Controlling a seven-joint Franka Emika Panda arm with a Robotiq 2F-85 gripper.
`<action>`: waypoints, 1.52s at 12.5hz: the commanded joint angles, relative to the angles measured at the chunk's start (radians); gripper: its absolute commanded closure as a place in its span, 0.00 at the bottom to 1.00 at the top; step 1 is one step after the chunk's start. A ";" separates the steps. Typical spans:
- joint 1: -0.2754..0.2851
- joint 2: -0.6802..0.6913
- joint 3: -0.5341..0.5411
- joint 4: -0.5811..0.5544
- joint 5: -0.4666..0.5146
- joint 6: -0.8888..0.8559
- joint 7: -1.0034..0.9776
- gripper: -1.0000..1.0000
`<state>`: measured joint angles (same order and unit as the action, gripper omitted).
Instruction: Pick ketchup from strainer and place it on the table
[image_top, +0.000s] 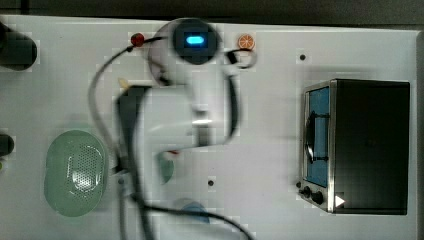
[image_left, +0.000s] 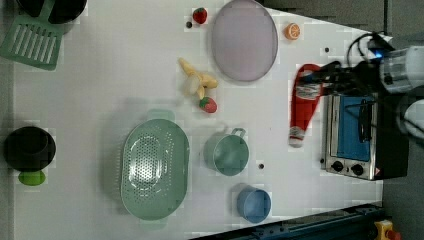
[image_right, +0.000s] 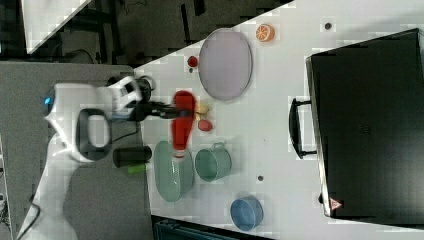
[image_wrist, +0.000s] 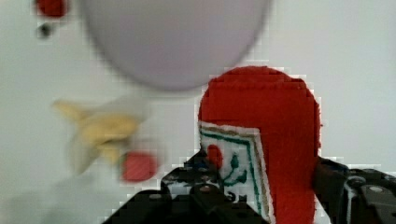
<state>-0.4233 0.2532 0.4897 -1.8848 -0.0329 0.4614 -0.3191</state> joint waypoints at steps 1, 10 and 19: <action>-0.031 0.007 -0.060 -0.018 0.007 0.002 -0.129 0.41; -0.033 0.077 -0.122 -0.305 0.007 0.330 -0.129 0.41; -0.032 0.031 -0.124 -0.299 0.014 0.389 -0.094 0.00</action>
<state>-0.4380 0.3723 0.3669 -2.2363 -0.0225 0.8467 -0.3967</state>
